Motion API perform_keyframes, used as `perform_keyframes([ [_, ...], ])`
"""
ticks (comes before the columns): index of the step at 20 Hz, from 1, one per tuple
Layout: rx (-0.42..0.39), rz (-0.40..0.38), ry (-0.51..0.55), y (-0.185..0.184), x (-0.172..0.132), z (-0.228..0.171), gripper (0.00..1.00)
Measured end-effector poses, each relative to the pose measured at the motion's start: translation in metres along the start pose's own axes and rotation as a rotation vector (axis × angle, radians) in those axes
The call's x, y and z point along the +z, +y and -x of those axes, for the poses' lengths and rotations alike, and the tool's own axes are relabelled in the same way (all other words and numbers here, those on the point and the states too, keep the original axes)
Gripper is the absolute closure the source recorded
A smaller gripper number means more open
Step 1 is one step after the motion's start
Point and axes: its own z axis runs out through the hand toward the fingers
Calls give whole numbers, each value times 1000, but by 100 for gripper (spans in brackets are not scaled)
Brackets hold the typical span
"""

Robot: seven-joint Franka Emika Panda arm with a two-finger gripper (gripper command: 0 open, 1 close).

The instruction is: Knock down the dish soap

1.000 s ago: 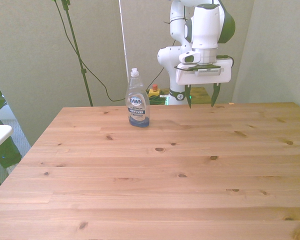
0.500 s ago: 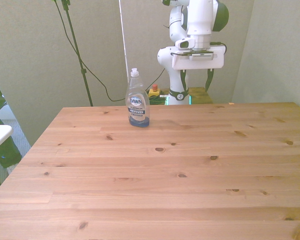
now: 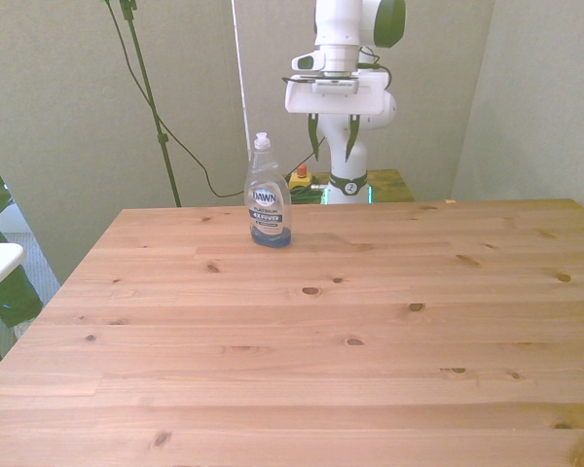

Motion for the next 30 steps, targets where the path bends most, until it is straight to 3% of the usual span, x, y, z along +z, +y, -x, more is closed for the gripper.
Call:
perform_keyframes([
  [7,68,10,35,50,-8,-40,100],
  [16,104,31,69,34,24,-101,100],
  [24,151,36,118,17,29,-172,100],
  [30,149,19,141,-22,64,-204,100],
])
